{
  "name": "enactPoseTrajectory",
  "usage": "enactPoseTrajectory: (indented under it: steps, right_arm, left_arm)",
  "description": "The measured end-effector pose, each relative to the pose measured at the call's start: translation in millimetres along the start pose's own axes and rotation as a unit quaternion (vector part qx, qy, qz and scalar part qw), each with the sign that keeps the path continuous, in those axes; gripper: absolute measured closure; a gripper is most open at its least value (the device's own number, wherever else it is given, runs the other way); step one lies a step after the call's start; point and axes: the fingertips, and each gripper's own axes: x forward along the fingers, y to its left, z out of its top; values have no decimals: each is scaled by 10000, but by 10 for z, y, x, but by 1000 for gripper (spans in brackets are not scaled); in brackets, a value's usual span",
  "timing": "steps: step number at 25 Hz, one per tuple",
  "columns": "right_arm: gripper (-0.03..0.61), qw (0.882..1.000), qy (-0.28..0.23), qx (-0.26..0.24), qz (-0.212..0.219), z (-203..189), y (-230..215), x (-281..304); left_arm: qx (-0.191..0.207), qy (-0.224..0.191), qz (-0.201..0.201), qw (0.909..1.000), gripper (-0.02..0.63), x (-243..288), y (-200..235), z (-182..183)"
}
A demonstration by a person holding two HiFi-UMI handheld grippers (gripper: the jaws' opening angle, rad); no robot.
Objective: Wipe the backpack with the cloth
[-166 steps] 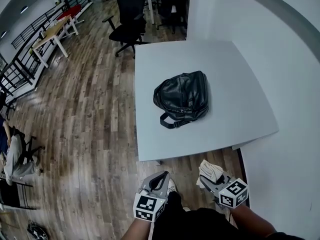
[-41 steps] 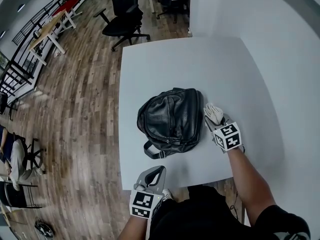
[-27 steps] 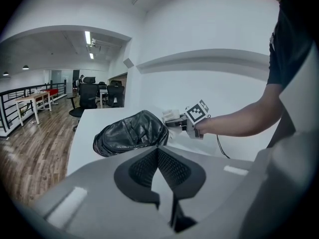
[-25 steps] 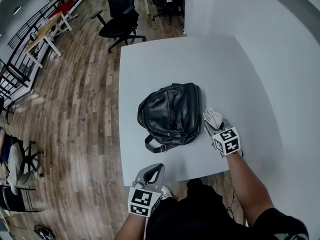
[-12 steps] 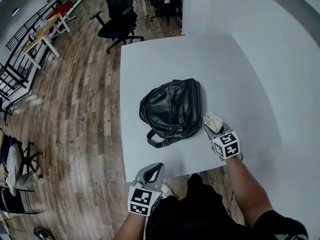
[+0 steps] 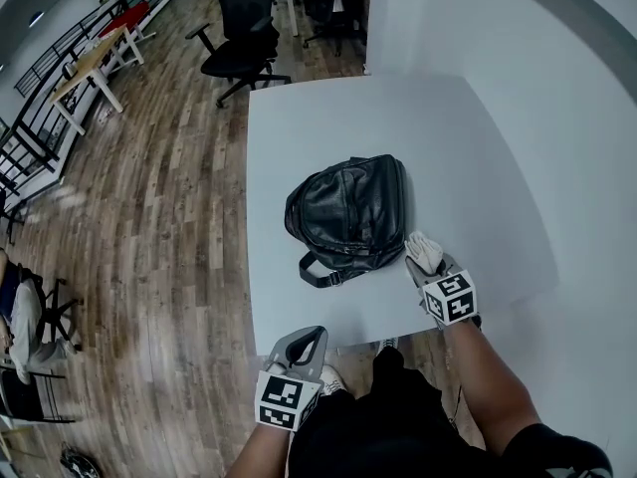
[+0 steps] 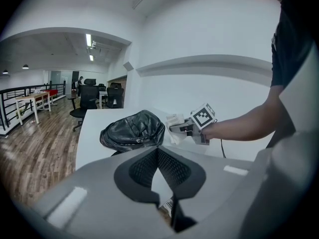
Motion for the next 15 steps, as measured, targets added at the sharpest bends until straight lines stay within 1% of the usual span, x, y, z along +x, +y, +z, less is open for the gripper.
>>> enactPoseTrajectory:
  steps: [10,15]
  right_arm:
    - [477,10000,-46,-10,11,38,267,-95]
    - [477,10000,-69,-5,-10,35,338,-111]
  left_arm:
    - [52,-122,-29,9999,607,-212,19,-28]
    - [57,-70,-54,9999,607,-278,30,-99]
